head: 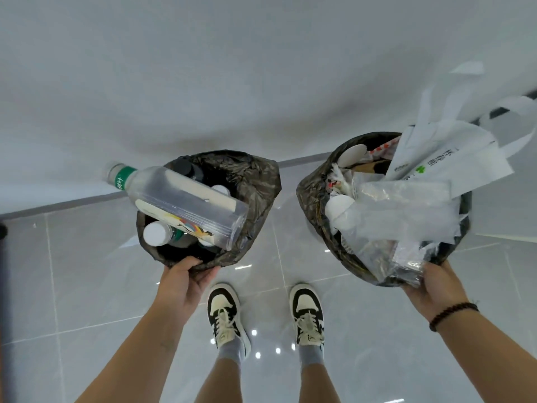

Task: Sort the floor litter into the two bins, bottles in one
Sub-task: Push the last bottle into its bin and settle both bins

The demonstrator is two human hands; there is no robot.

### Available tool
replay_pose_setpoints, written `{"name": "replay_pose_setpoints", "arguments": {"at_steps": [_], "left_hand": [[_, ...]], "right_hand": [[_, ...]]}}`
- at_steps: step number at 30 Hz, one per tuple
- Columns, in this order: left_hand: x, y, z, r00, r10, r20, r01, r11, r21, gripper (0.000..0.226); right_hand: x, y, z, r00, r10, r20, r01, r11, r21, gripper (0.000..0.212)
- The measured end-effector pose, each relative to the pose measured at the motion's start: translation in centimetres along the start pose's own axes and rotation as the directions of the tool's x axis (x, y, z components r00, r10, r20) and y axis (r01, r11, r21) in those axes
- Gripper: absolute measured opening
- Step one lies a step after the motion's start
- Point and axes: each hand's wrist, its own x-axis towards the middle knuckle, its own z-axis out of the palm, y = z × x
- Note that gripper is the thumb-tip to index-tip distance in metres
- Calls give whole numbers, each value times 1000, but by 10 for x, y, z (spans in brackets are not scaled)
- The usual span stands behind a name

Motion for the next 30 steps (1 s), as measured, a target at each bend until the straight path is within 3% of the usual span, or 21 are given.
{"name": "replay_pose_setpoints", "arguments": {"at_steps": [5,9,14,24,27,30], "left_hand": [[51,14,-20,998,-2,-68,1,1000,-16,54],[76,23,-28,995,-12,-99,14,1000,17,52],[99,31,-36,991,-20,-133,22,1000,14,47],[130,19,-47,986,-60,-158,39,990,-136,38],[137,18,-47,990,-56,-127,36,987,-158,22],[144,15,-37,993,-46,-108,28,986,-163,23]], "right_hand": [[25,48,27,999,44,0,-43,998,38,52],[38,87,40,997,71,7,-72,996,53,68],[50,120,53,991,117,59,-119,992,29,59],[81,144,53,972,212,96,-215,976,21,63],[87,143,66,977,199,82,-202,979,36,75],[98,137,88,986,149,80,-154,986,62,85]]}}
